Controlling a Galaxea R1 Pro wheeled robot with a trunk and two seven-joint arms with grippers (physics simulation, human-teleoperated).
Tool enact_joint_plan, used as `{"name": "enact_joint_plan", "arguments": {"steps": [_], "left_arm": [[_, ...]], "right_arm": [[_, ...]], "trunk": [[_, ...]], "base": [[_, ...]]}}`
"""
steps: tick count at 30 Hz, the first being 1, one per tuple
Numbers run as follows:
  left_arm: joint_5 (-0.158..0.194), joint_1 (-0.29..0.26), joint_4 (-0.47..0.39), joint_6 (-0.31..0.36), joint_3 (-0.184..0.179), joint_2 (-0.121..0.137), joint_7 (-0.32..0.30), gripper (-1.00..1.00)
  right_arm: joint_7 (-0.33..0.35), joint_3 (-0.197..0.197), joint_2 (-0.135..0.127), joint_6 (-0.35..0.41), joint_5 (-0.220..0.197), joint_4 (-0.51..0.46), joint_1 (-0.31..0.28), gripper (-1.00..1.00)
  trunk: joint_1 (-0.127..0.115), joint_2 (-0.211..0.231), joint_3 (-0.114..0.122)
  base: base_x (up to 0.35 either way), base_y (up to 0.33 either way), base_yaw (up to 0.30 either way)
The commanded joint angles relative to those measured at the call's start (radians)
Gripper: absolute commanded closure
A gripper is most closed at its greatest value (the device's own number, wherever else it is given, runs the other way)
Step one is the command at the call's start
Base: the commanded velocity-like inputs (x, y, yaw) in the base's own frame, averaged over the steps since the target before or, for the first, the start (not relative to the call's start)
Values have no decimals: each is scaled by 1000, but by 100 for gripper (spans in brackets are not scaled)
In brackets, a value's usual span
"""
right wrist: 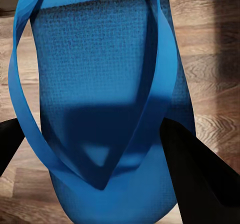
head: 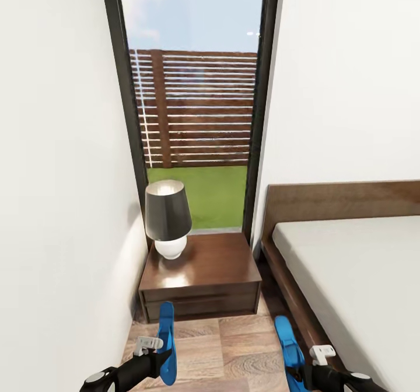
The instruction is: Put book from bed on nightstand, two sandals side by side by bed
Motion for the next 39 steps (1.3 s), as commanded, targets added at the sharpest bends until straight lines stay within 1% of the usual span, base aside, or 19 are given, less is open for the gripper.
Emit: {"name": "enact_joint_plan", "arguments": {"steps": [1,19,25,39], "left_arm": [[-4,-1,0,1,6,-1,-6,100],[-4,-1,1,1,6,-1,-6,100],[-4,-1,0,1,6,-6,-6,100],[-4,-1,1,1,6,-7,-6,100]], "right_arm": [[2,9,0,-2,-9,1,-1,100],[2,9,0,-2,-9,1,-1,100],[2,9,0,-2,-9,1,-1,100],[2,9,0,-2,-9,1,-1,100]], "trunk": [[-4,7,2],[-73,133,59],[-96,175,77],[-150,273,121]], "base": [[0,0,0],[0,0,0],[0,0,0],[0,0,0]]}}
